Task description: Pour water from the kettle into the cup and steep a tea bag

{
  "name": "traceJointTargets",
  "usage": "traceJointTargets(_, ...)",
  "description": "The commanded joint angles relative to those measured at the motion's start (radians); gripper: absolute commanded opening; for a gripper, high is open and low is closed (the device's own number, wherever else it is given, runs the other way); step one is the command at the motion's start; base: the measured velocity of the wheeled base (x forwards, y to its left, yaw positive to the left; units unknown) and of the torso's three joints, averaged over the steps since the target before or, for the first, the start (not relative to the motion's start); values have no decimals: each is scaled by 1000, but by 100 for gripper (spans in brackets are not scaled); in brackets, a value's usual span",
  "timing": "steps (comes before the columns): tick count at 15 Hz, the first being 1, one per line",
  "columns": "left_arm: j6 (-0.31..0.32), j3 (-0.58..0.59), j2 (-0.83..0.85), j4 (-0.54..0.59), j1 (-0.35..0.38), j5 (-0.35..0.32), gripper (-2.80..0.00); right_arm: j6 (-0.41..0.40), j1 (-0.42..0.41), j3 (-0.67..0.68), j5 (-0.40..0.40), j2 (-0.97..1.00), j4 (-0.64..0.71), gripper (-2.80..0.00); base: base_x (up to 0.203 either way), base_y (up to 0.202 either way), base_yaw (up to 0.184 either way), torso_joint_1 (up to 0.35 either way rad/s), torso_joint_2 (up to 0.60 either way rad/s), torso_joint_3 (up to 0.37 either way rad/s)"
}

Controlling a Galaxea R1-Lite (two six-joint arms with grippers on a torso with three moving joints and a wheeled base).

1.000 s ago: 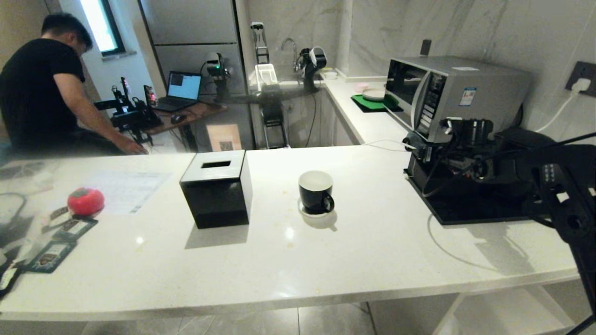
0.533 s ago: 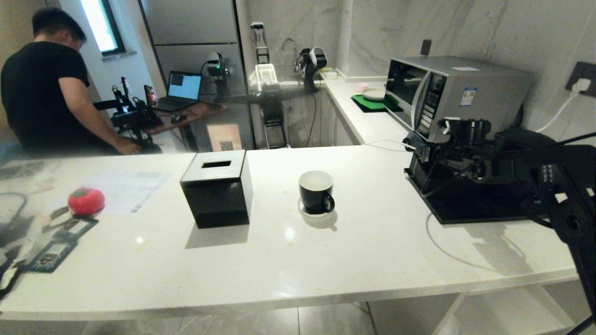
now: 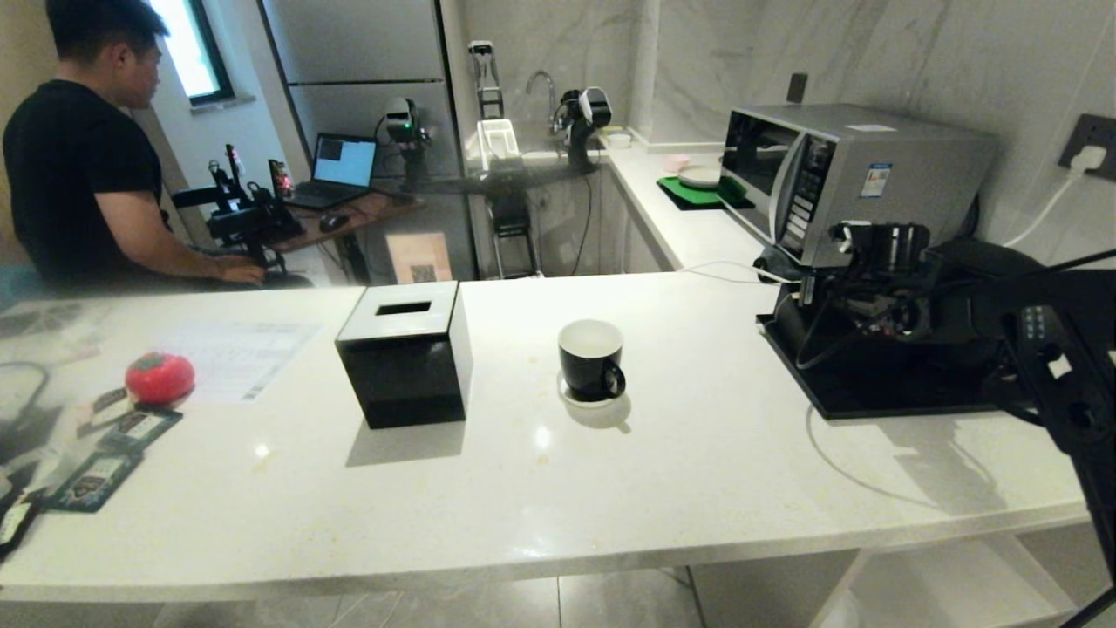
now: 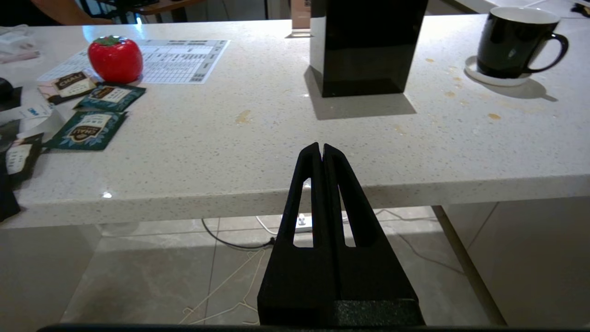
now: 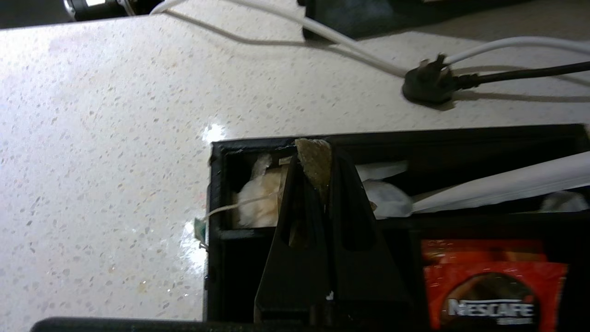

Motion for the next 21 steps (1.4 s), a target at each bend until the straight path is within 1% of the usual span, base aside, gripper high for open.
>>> traceJointTargets(1,0,0,0,-1,0,1,-280,2,5,2,2,-17,-5,-280,0,0,0,0,0,0)
traceJointTargets(16,0,0,0,-1,0,1,-280,7,32,9,7,-129,-3,-280,0,0,0,0,0,0)
traceJointTargets(21,-1,0,0,-1,0,1,-280,8,50,51,8,-187,-8,-280,0,0,0,0,0,0)
